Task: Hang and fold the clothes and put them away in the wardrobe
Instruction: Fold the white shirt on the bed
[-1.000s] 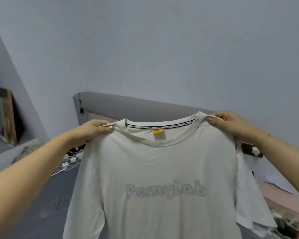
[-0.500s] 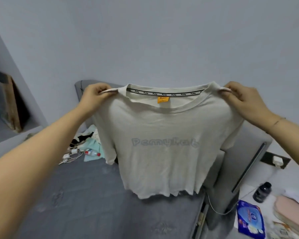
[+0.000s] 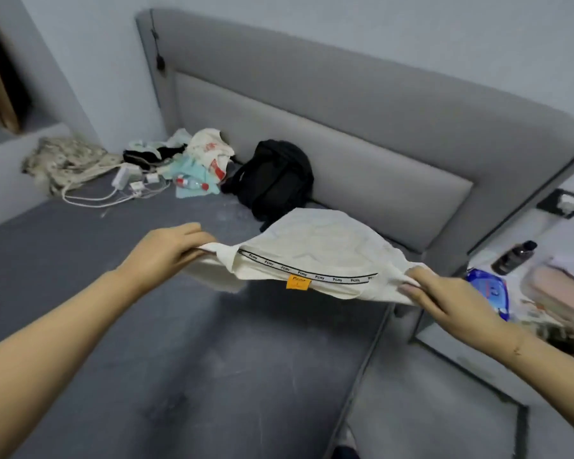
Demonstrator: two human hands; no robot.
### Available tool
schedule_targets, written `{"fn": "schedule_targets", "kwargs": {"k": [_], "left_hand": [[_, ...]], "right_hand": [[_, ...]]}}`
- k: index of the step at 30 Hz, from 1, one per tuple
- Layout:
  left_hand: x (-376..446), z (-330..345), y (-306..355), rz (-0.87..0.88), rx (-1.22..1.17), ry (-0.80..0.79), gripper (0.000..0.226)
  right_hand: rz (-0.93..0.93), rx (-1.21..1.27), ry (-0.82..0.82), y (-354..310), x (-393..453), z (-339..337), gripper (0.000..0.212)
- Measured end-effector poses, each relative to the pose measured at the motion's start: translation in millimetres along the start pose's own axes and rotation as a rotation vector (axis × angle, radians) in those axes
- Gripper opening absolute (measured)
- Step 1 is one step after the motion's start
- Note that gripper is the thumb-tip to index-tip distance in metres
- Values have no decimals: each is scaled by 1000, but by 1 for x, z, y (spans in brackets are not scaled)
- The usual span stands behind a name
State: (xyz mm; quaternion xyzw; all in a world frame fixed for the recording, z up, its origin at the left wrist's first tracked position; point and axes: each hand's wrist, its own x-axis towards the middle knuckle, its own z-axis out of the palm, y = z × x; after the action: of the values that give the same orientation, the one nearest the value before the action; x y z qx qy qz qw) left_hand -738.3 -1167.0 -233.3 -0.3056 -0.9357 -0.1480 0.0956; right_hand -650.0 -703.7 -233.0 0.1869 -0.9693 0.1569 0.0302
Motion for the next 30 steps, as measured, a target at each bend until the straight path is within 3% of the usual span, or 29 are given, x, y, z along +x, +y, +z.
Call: {"fn": "schedule_targets", "kwargs": {"k": [4, 7, 11, 13, 15, 18, 21, 23, 27, 30], "left_hand": [[-123, 91, -42, -24, -7, -134, 49], [-209, 165, -71, 13, 9, -218, 58], [-305, 248, -95, 30, 8, -352, 19], [-346, 281, -98, -42, -2, -418, 18], [-379, 306, -97, -191, 21, -515, 23], [-416, 331, -92, -300, -1, -479, 29], [-444, 343, -95, -289, -42, -412, 74], [-456, 347, -98, -280, -12, -404, 86], [-463, 350, -97, -274, 64, -422, 83], [-456, 344, -81, -361, 53, -431, 57]], "right_hand": [[76, 114, -204, -50, -47, 148, 45], [94, 167, -271, -82, -79, 259, 28], [96, 261, -551, -108, -129, 387, 23], [80, 293, -733, -125, -149, 432, 21], [26, 310, -792, -140, -161, 462, 36], [-145, 211, -641, -160, -180, 494, 65], [-182, 199, -570, -173, -194, 510, 69], [-156, 231, -589, -180, -199, 514, 73], [-148, 300, -628, -181, -202, 520, 62], [-187, 276, -734, -175, -208, 516, 50]]}}
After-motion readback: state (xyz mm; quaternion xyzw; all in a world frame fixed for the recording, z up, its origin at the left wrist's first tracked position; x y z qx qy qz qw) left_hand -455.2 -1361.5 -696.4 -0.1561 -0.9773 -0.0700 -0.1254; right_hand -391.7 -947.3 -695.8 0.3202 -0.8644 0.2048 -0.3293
